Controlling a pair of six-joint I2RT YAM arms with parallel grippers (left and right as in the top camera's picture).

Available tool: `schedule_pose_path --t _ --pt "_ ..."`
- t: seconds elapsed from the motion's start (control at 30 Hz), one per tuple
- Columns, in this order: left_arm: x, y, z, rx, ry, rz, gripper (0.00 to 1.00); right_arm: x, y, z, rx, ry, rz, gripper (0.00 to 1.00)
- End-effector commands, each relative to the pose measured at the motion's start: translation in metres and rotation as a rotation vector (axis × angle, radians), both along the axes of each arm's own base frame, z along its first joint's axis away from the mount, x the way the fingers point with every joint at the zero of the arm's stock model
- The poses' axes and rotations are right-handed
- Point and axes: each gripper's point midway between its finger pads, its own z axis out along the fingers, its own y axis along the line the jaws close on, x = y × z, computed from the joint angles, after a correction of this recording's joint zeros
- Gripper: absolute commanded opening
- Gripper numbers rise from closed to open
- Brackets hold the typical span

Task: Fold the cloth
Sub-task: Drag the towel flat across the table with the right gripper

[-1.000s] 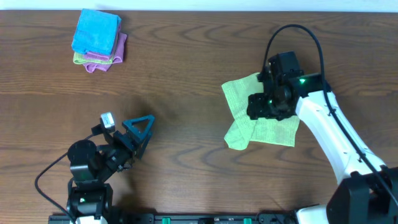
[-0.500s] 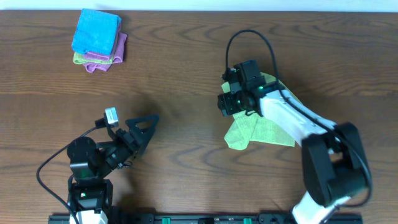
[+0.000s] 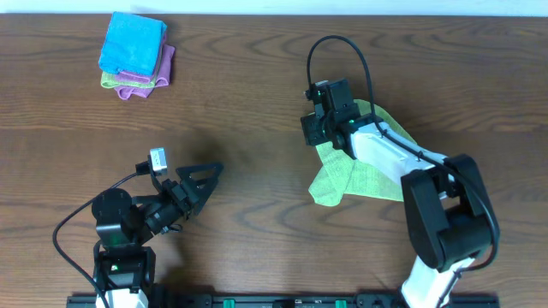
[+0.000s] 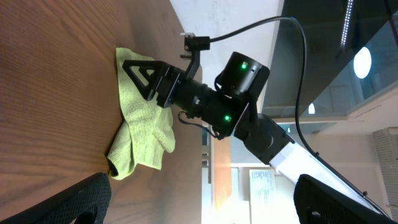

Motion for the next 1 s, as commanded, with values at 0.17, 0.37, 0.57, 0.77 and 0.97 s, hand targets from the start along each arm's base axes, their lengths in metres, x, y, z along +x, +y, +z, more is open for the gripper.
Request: schedule_pose_path --t 0.17,0.37,0.57,0.77,0.97 --pt "0.0 -0.001 0.005 0.011 -0.03 -0.011 0.95 0.002 0.002 -0.021 -0.018 0.021 -0.007 0.57" --pt "0.001 0.0 0.005 0.013 -0.03 0.0 0.95 0.007 0.004 -0.017 0.001 0.0 -0.022 0.23" --pt "0.003 0.001 0.005 0.017 -0.03 0.012 0.95 0.015 0.022 -0.005 0.05 -0.04 0.013 0.01" --pt "0.005 0.004 0.004 0.041 -0.052 0.028 0.95 0.037 0.071 0.043 0.107 -0.16 0.085 0.01" --pt "0.009 0.007 0.003 0.055 -0.059 0.053 0.95 0.053 0.124 0.091 0.21 -0.348 0.154 0.01"
